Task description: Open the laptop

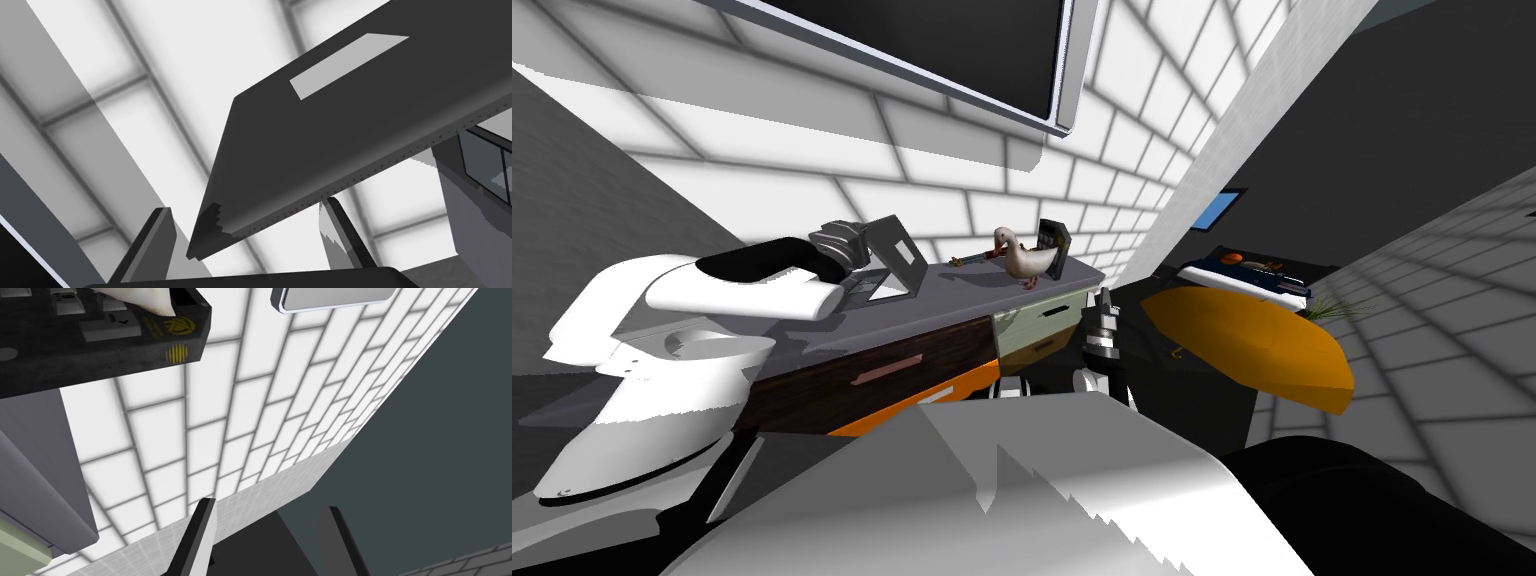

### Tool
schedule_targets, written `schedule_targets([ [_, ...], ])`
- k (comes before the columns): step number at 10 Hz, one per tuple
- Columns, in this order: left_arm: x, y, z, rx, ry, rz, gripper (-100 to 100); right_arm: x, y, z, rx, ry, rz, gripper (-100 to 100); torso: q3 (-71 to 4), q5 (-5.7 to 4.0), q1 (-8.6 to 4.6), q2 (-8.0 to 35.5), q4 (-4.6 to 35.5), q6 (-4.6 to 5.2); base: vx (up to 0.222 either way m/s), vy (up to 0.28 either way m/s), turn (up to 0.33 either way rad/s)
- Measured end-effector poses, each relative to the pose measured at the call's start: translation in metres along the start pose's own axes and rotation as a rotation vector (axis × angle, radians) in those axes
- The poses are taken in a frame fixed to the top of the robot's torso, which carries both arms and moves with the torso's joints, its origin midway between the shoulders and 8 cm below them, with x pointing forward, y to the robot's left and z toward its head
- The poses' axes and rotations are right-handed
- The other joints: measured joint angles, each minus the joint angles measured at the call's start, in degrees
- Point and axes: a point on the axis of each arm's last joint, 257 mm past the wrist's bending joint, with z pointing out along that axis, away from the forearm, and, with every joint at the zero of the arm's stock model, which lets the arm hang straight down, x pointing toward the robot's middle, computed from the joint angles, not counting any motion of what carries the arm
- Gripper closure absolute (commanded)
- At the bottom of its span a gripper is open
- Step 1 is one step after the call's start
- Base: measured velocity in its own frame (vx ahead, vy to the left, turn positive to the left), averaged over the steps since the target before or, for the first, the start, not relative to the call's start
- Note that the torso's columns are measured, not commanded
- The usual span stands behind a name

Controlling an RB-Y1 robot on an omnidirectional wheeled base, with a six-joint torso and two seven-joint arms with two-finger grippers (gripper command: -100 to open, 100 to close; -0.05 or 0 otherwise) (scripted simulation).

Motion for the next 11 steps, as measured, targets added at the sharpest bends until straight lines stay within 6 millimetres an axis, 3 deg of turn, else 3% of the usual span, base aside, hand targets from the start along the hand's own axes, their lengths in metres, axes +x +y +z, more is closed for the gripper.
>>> schedule_targets([
  [5,-0.004,0.009,0.013,0.0,0.004,-0.166,100,0.0,0.0,0.0,0.0,0.0,0.0,0,-0.07,-0.3,-0.47,-0.06,0.08,0.19,-0.047,0.045,0.027],
  [11,-0.001,0.042,0.038,-0.001,0.013,-0.427,100,0.0,0.0,0.0,0.0,0.0,0.0,0,-0.06,-0.39,-0.59,-0.01,0.11,0.29,-0.047,0.037,0.024],
])
